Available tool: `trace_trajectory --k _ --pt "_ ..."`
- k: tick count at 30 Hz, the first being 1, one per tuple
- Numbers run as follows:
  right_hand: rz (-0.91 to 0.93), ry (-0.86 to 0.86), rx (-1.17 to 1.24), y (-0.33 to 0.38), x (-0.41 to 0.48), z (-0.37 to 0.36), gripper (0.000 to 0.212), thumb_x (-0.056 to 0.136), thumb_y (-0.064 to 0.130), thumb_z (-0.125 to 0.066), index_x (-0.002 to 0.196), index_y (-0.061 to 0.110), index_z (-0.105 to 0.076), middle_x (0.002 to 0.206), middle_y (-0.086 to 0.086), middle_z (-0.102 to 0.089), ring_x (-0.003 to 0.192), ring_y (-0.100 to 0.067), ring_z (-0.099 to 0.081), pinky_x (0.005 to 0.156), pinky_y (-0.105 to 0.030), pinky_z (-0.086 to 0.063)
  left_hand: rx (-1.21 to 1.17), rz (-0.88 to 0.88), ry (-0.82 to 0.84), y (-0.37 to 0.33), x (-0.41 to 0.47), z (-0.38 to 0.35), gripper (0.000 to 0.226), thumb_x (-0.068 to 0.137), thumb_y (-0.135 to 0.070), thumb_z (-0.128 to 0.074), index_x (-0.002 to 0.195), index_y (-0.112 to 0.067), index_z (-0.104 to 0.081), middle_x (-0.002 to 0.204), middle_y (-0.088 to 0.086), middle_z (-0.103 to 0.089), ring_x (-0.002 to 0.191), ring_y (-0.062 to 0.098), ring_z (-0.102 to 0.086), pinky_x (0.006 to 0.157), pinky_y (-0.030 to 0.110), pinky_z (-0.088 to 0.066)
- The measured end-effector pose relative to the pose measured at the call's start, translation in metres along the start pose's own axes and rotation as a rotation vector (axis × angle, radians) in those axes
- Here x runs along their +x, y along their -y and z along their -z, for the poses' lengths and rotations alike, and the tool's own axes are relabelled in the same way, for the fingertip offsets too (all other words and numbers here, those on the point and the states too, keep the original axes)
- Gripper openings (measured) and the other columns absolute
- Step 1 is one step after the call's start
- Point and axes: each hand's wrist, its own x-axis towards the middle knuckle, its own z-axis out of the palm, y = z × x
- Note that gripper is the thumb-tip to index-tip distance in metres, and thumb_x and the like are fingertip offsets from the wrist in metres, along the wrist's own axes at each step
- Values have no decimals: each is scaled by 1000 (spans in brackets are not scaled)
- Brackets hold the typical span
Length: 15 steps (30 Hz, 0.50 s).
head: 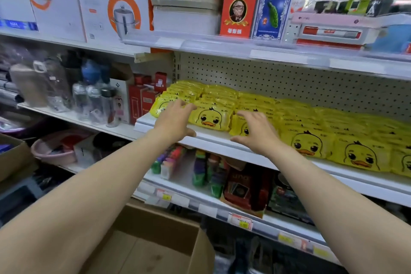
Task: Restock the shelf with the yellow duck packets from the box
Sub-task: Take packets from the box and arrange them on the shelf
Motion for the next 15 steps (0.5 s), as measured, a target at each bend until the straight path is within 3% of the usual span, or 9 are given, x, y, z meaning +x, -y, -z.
trace_trajectory --k 4,8,11,15 --pt "-83 4 -6 31 46 -21 84 78 53 -75 148 30 -35 148 1 -45 139 -23 -34 110 -42 -35 30 -9 17 63 44 -1 84 72 -43 -82 143 -28 -39 141 9 -39 130 30 -36 98 44 -43" --pt "-222 16 8 70 95 -54 80 80 58 -71 147 34 -35 136 -7 -53 127 -29 -49 97 -41 -47 61 -72 56 122 90 -12 84 72 -50 -79 142 -23 -40 137 14 -42 127 33 -38 98 50 -45" --pt "-233 48 13 101 130 -84 79 81 57 -72 147 38 -33 143 -4 -49 134 -27 -43 99 -39 -44 105 -137 163 160 123 -28 96 68 -60 -77 146 -22 -34 146 17 -37 135 39 -32 107 54 -38" --pt "-229 66 -35 125 165 -109 84 80 57 -73 149 36 -30 155 -1 -36 145 -20 -24 114 -38 -29 84 -251 242 189 166 -46 114 65 -61 -79 154 -28 -17 160 6 -18 146 30 -18 117 49 -23"
